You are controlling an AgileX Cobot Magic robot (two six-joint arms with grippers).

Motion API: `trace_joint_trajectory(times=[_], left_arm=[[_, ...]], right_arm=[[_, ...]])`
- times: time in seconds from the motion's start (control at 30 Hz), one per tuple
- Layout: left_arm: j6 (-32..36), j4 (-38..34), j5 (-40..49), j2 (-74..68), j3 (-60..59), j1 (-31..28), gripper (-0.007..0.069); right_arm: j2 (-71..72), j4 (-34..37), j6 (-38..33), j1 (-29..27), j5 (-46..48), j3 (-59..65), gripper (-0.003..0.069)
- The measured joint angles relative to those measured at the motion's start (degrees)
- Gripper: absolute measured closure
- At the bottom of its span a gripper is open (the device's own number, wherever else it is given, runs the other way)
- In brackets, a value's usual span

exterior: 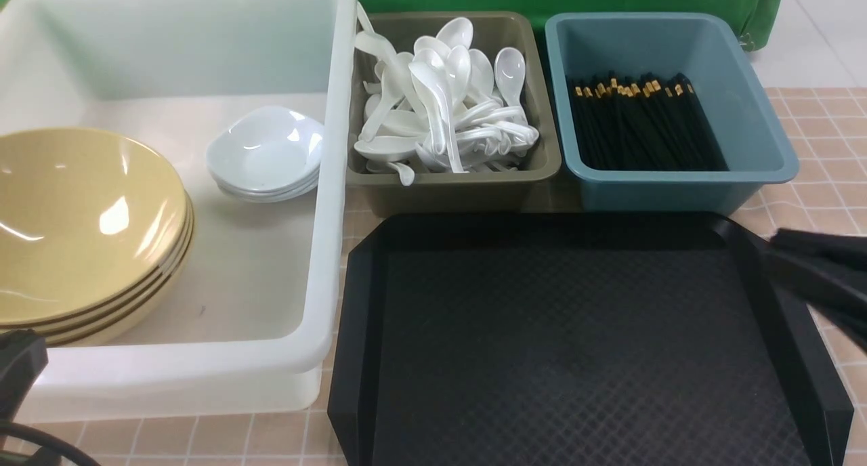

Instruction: On brown table put chopsticks spoon bowls plates into blue grey white boxes.

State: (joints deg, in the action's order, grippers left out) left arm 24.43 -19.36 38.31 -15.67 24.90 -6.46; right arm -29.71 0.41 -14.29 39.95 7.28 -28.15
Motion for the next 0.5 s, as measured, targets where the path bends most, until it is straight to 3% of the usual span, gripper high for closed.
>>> trace_joint_trajectory(times=[0.1, 0.2, 0.23, 0.27, 0.3, 0.4, 0.5], left_arm=[[0.0, 0.0, 0.0, 0.0, 0.0, 0.0, 0.0623], [-0.1, 0.0, 0.0, 0.0, 0.0, 0.0, 0.0623], [-0.1, 0.0, 0.0, 0.0, 0.0, 0.0, 0.0623], [-0.1, 0.0, 0.0, 0.0, 0.0, 0.0, 0.0623], [-0.1, 0.0, 0.0, 0.0, 0.0, 0.0, 0.0623], [-0.1, 0.0, 0.0, 0.0, 0.0, 0.0, 0.0623], [-0.1, 0.0, 0.0, 0.0, 0.0, 0.0, 0.0623]], right_arm=[[4.3, -0.1, 3.7, -6.6, -7.3, 6.6, 0.0624], [12.5, -0.1, 10.1, -18.9, -13.3, 18.0, 0.0624], [13.0, -0.1, 10.4, -19.6, -13.5, 19.1, 0.0624], [16.8, -0.1, 12.9, -25.1, -13.3, 23.2, 0.0624], [17.2, -0.1, 13.2, -25.8, -13.2, 23.2, 0.0624], [23.7, -2.5, 18.5, -34.8, -9.7, 28.4, 0.0624], [29.0, -5.1, 25.1, -41.8, -2.6, 29.8, 0.0624]])
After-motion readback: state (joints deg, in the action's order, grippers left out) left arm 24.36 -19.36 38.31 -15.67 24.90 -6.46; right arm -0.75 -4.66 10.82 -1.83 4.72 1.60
